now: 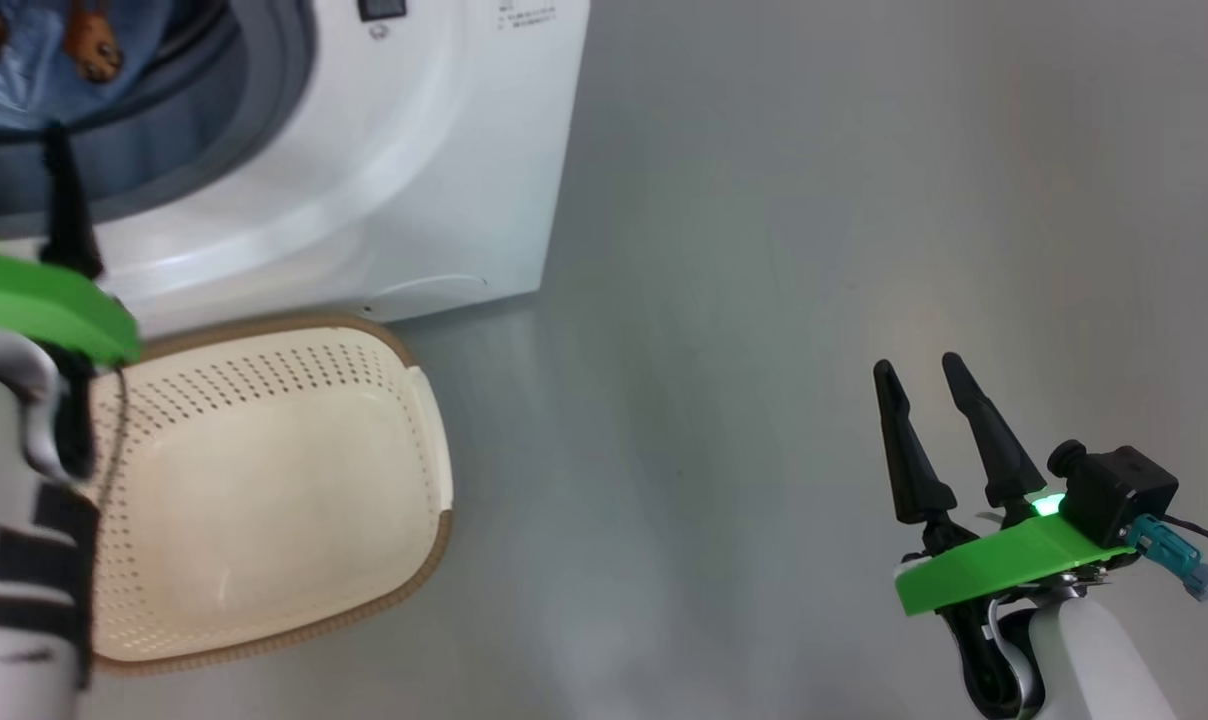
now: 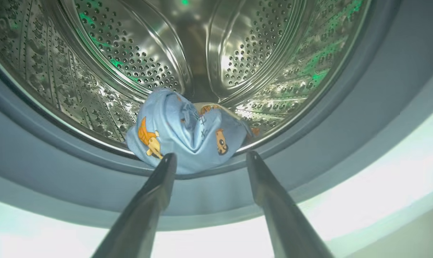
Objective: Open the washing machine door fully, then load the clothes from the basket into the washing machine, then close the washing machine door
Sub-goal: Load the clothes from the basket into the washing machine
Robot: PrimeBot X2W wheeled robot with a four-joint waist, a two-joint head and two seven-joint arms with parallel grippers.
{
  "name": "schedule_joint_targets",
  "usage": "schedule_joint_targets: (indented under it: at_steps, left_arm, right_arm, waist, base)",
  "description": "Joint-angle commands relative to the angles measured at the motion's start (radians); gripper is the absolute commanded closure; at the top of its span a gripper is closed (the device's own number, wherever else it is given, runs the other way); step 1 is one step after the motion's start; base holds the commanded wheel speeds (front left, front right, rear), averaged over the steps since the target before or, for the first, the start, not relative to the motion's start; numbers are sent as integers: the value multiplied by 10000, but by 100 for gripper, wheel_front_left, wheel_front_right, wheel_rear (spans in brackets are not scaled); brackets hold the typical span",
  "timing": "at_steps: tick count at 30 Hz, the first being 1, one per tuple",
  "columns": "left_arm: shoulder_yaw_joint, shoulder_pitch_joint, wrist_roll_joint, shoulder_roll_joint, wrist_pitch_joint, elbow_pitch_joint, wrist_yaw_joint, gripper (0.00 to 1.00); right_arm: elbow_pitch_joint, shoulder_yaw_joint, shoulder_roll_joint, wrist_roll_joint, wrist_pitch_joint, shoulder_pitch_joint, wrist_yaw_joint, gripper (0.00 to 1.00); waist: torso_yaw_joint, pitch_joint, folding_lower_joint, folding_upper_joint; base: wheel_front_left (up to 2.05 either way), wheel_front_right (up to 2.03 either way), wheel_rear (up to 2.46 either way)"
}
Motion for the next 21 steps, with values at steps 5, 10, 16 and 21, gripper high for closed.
schedule_joint_targets:
  at_steps: [5, 10, 16, 21]
  left_arm:
    - [686, 1657, 253, -242, -53, -1134, -16, 0]
    - [1124, 2893, 390, -648, -53, -1760, -16, 0]
    - [1488, 4243, 606, -1034, -53, -2576, -16, 0]
    - [1572, 5073, 739, -1163, -53, -3107, -16, 0]
  right_arm:
    - [-38, 166, -421, -155, -48, 512, 16, 0]
    - [45, 233, -723, -175, -48, 835, 16, 0]
    - [151, 181, -1060, -129, -48, 1324, 16, 0]
    - [183, 113, -1173, -104, -48, 1593, 16, 0]
  waist:
    - [606, -1021, 0, 0]
    - [950, -1660, 0, 0]
    - [1436, -2402, 0, 0]
    - [1715, -2811, 0, 0]
  base:
    - [0, 0, 0]
    - [0, 0, 0]
    - [0, 0, 0]
    - [0, 0, 0]
